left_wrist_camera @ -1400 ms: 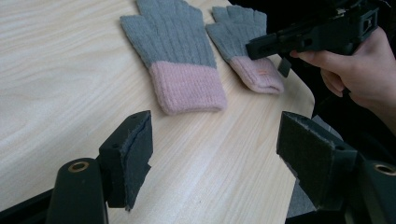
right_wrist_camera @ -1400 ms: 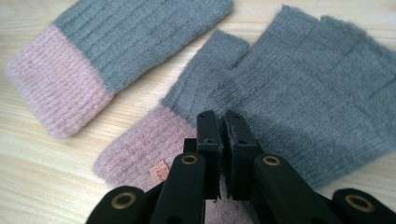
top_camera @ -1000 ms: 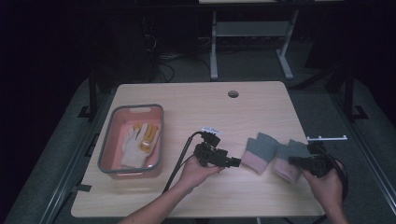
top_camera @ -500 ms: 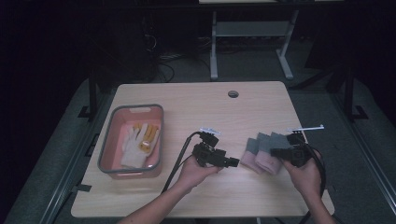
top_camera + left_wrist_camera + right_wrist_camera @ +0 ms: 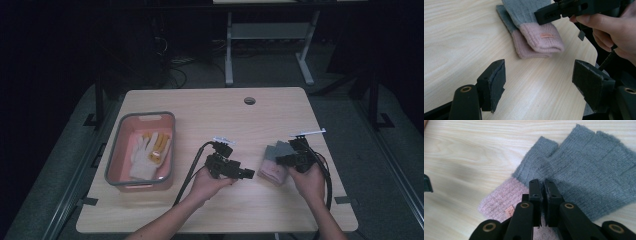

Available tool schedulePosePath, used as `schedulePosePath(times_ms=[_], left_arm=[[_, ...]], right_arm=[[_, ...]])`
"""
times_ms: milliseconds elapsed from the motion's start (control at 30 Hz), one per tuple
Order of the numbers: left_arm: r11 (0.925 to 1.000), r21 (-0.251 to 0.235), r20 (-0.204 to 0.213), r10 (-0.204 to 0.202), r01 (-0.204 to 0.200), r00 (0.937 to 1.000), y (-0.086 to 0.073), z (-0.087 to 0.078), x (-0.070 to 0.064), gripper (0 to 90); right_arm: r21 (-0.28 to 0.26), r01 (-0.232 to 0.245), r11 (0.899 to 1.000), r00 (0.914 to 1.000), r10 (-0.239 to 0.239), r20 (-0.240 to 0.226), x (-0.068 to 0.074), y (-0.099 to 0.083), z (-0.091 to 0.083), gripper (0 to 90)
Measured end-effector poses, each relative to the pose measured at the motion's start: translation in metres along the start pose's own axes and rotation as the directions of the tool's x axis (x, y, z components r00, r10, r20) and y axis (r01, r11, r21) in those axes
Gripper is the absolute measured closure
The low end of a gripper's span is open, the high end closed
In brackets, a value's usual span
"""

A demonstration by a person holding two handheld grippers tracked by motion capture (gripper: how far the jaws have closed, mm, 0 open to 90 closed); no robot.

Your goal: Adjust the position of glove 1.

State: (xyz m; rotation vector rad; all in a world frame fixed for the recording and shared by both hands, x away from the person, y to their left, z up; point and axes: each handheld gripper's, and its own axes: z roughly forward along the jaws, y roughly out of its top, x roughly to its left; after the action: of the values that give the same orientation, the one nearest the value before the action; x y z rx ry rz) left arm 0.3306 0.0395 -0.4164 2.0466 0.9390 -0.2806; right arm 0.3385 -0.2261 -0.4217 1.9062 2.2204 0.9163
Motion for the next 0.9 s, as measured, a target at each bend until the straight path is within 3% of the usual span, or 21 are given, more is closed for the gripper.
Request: schedulePosePath(times_ms=[233, 567, 900], left_arm=[[0.9999, 0.009, -0.002, -0.009, 0.009, 1.0000, 0.001, 0.008, 0.002, 26.9], [0.9999, 0.015, 0.004, -0.004, 0.004, 1.0000, 0.009, 0.020, -0.003, 28.7], [0.9998, 0.020, 0.010, -0.005, 0.004, 0.9999, 0.020, 0.036, -0.002, 33.6]], right_arm=[[0.015, -0.012, 1.000, 0.9999, 0.012, -0.002, -0.002, -0.001, 0.007, 82.0], [-0.019, -0.012, 1.000, 0.9996, 0.011, -0.027, -0.009, -0.002, -0.005, 74.1], [-0.050, -0.082, 0.995, 0.9941, 0.078, -0.075, -0.022, -0.009, -0.016, 60.7]])
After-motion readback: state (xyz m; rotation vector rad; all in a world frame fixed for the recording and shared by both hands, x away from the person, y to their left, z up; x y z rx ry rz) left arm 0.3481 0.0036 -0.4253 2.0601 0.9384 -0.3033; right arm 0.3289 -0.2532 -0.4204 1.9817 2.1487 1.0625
